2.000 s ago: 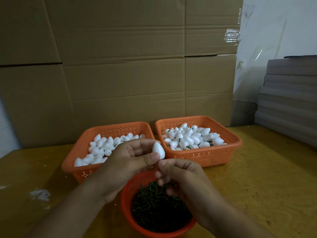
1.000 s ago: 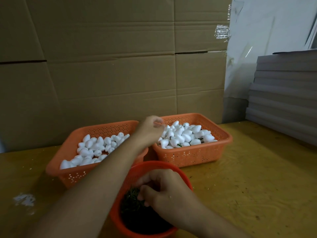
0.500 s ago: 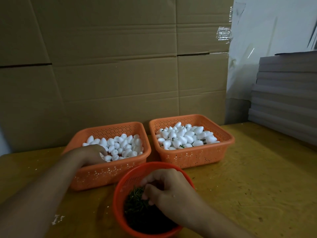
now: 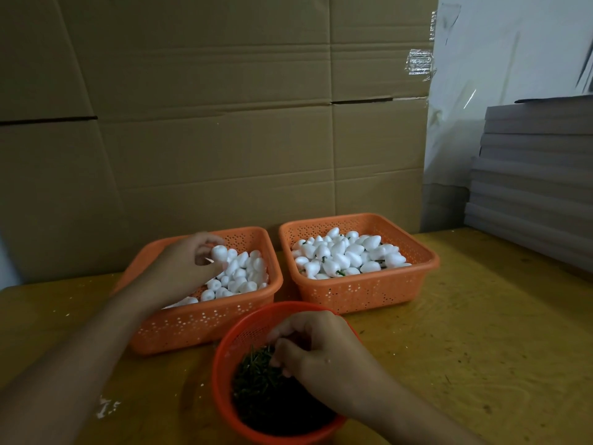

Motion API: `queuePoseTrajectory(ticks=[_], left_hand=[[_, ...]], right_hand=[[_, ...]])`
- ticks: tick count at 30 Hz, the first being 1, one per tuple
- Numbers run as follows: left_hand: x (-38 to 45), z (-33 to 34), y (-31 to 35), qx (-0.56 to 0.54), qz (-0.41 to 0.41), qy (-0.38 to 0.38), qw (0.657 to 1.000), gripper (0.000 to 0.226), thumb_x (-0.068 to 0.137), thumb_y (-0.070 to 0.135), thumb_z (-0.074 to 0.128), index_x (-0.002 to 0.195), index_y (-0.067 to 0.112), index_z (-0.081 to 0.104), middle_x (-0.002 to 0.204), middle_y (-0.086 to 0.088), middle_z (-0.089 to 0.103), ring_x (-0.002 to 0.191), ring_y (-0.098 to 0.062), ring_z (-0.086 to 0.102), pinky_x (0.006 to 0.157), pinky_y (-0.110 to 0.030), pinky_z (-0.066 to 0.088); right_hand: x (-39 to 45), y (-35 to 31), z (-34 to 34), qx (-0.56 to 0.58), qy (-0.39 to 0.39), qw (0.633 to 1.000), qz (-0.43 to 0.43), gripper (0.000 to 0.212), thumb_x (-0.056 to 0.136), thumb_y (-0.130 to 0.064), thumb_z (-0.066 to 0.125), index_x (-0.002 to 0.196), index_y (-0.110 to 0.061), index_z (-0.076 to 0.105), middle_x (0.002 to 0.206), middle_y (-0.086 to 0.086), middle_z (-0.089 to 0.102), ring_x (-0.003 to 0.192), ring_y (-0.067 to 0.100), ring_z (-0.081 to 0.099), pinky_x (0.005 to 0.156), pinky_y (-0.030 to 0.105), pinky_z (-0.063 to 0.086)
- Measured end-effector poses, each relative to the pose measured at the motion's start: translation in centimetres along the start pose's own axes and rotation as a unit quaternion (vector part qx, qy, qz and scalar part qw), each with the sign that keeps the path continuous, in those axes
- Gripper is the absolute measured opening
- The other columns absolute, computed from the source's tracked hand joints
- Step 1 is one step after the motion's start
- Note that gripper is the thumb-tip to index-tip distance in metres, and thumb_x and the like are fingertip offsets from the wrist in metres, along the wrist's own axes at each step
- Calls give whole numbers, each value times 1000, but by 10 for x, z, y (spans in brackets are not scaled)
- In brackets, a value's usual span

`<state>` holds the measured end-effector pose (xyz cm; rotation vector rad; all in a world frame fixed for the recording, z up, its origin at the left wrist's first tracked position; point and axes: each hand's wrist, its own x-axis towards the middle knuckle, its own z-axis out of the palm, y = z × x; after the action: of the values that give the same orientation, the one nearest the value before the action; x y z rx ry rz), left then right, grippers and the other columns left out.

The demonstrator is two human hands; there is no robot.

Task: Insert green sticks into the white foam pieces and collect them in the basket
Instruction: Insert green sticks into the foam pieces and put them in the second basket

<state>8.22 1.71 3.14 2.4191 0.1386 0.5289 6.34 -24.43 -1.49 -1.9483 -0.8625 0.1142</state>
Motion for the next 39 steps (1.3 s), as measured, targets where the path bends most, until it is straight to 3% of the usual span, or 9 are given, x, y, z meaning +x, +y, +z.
queuePoseTrajectory(ticks=[5, 8, 14, 18, 21, 26, 29, 33, 39], left_hand=[[-32, 2, 30, -65, 109, 6, 992, 31, 81, 7, 80, 95, 33, 72, 100, 18, 74, 92, 2, 69, 77, -15, 51], [-46, 8, 41, -90, 123, 2, 988, 35, 80, 6, 81, 95, 37, 74, 103, 18, 74, 93, -4, 70, 84, -27, 54], [-61, 19, 56, -112, 156, -3, 981, 39, 81, 7, 80, 98, 42, 75, 108, 20, 70, 98, -4, 68, 83, -13, 52], [-67, 21, 63, -189, 122, -42, 974, 38, 86, 6, 75, 114, 31, 69, 111, 11, 73, 102, -8, 70, 89, -19, 54], [-72, 25, 70, -297, 68, -78, 949, 40, 85, 18, 69, 123, 28, 66, 105, -3, 73, 90, -19, 73, 78, -26, 59], [-76, 28, 76, -480, -47, -164, 860, 22, 82, 40, 76, 95, 22, 75, 91, -14, 71, 79, -22, 70, 69, -29, 58], [-76, 27, 73, -510, -69, -181, 838, 27, 72, 45, 74, 86, 21, 76, 88, -13, 71, 77, -20, 69, 68, -29, 58], [-75, 25, 69, -500, -67, -165, 848, 51, 68, 41, 78, 106, 10, 67, 99, -8, 71, 81, -15, 67, 66, -26, 56], [-73, 23, 68, -549, -55, -185, 813, 32, 89, 38, 65, 111, 17, 76, 100, -10, 72, 75, -15, 66, 65, -27, 56]], right_hand=[[0, 3, -4, -105, 45, 993, -25, 21, 90, -20, 56, 102, -27, 72, 81, -16, 68, 64, -1, 61, 55, 12, 43], [0, 4, -6, -187, 35, 980, -50, 23, 90, -21, 54, 107, -25, 68, 99, -11, 70, 86, 6, 63, 76, 29, 52], [-2, 7, -5, -275, -32, 960, -37, 17, 90, -26, 55, 102, -18, 64, 106, -2, 66, 98, 18, 60, 84, 39, 51], [-1, 8, -7, -288, -94, 952, -31, 26, 91, -26, 57, 115, -21, 64, 118, -3, 64, 109, 18, 59, 90, 37, 52], [0, 9, -7, -302, -133, 944, -29, 29, 91, -22, 56, 119, -22, 66, 117, 0, 66, 109, 22, 60, 89, 39, 54], [2, 12, -5, -328, -103, 938, -50, 26, 90, -18, 58, 112, -26, 69, 113, -3, 65, 105, 18, 59, 82, 31, 51], [2, 12, -5, -331, -97, 937, -56, 20, 89, -18, 59, 104, -26, 69, 109, -4, 65, 99, 18, 60, 74, 30, 50], [2, 10, -3, -324, -77, 941, -62, 15, 90, -21, 53, 92, -20, 68, 99, -1, 65, 90, 19, 59, 75, 36, 54], [2, 6, -5, -284, -32, 956, -73, 13, 87, -23, 50, 85, -19, 62, 86, -4, 63, 76, 16, 58, 69, 40, 51]])
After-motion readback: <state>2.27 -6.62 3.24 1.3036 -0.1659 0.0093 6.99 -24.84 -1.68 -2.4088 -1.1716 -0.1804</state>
